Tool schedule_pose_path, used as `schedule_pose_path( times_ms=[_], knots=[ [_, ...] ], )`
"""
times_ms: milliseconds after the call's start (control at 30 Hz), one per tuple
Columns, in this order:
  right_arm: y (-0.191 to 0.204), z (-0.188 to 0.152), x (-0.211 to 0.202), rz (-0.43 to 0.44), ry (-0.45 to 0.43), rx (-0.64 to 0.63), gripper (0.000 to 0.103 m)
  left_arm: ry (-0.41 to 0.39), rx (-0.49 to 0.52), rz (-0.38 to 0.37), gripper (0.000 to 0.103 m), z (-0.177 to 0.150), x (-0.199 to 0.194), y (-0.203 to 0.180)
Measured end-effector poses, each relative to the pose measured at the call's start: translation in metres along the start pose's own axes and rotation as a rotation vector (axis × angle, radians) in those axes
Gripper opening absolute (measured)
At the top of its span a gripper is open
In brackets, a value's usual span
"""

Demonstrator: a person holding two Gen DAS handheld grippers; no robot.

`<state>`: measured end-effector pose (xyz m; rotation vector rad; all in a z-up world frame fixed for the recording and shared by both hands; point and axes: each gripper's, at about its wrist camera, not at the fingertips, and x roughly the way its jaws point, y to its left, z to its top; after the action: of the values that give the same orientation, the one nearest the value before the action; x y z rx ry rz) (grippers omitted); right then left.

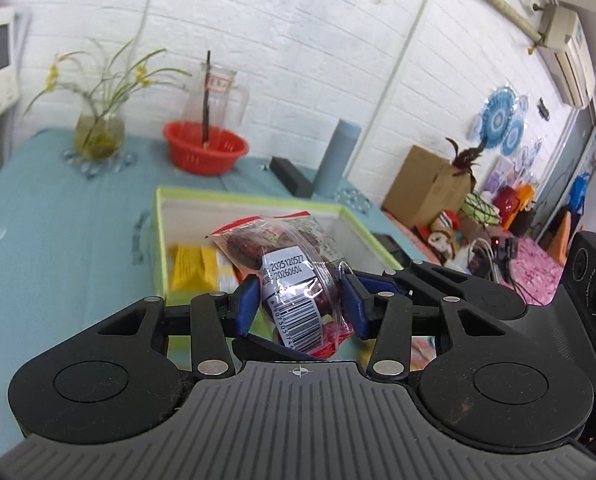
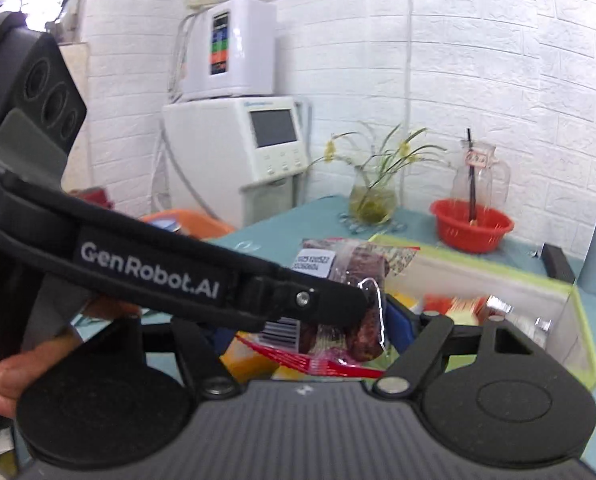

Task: Organize snacks
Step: 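Drop the dried meat bag into the green box from the left gripper, then move the left gripper back toward the blue cookie bag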

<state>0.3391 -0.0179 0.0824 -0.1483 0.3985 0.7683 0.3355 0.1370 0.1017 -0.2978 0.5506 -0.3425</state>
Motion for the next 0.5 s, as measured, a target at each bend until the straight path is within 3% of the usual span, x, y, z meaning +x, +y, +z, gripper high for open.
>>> schedule_pose_path(
  times_ms=[167,333,433,500],
  knots=[
    [-0.058,0.020,0.063,-0.008,0.085,0.053,0.079,0.053,-0.010,0.008,0.025,0.040,0.073,0.034],
    [-0.083,0.005,0.120,0.027,0.194,0.114,0.079,0.124,-0.027,0.069,0.024,0.040,0.128,0.067],
    [-0.082,0.000,0.128,0.052,0.207,0.116,0.084,0.127,-0.002,0.079,0.033,0.034,0.135,0.073],
    [-0.079,0.004,0.118,0.044,0.178,0.102,0.086,0.097,0.006,0.071,0.049,0.036,0.126,0.068]
  ],
)
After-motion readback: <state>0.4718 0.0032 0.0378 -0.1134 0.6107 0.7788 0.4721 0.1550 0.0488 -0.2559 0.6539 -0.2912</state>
